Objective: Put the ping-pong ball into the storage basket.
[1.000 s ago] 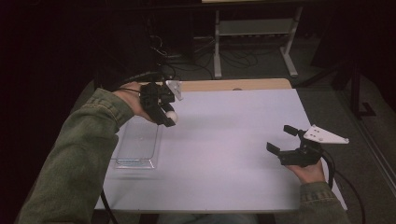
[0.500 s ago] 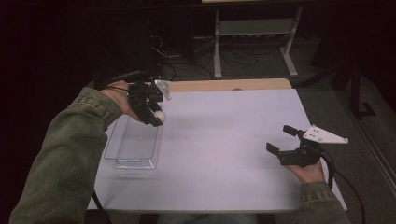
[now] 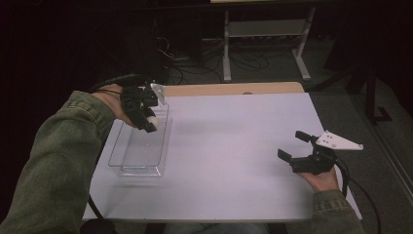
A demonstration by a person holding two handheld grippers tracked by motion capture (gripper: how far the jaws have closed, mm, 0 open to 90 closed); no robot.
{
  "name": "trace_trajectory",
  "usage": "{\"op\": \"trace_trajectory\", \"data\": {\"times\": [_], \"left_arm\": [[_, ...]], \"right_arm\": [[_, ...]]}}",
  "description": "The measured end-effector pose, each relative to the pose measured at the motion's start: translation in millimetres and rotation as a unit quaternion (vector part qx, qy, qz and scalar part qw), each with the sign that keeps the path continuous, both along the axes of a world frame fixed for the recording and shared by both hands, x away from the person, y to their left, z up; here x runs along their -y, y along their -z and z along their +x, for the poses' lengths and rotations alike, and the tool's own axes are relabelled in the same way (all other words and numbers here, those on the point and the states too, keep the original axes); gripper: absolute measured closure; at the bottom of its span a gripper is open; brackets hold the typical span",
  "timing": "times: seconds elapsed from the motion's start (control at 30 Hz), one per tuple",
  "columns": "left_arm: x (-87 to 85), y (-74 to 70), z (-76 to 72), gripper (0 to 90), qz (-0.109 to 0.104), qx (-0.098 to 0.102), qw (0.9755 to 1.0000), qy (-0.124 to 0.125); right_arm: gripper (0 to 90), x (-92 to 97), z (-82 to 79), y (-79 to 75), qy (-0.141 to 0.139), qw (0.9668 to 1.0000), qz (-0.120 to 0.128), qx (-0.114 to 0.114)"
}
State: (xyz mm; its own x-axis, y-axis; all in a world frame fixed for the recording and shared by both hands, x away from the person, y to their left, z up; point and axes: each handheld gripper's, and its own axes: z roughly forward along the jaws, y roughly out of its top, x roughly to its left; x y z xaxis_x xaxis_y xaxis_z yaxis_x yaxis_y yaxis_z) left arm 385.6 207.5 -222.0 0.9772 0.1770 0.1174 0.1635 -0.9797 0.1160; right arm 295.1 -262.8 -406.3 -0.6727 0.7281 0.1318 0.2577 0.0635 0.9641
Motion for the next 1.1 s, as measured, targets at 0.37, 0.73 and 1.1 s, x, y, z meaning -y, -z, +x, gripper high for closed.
{"op": "trace_trajectory", "data": {"times": [0.37,0.73,1.1], "left_arm": [[-5.4,2.8,1.5,51.2,0.006,0.008,0.9999,-0.002],[-12.2,11.3,4.2,51.2,0.003,0.012,0.9999,-0.005],[-14.1,24.6,3.3,51.3,-0.003,0.004,1.0,-0.002]], "right_arm": [[0.0,0.4,0.2,0.3,-0.001,1.0,0.0,-0.001],[0.0,0.4,0.5,0.5,-0.001,1.0,0.0,-0.002],[0.0,-0.8,0.5,1.0,-0.003,1.0,-0.003,-0.005]]}}
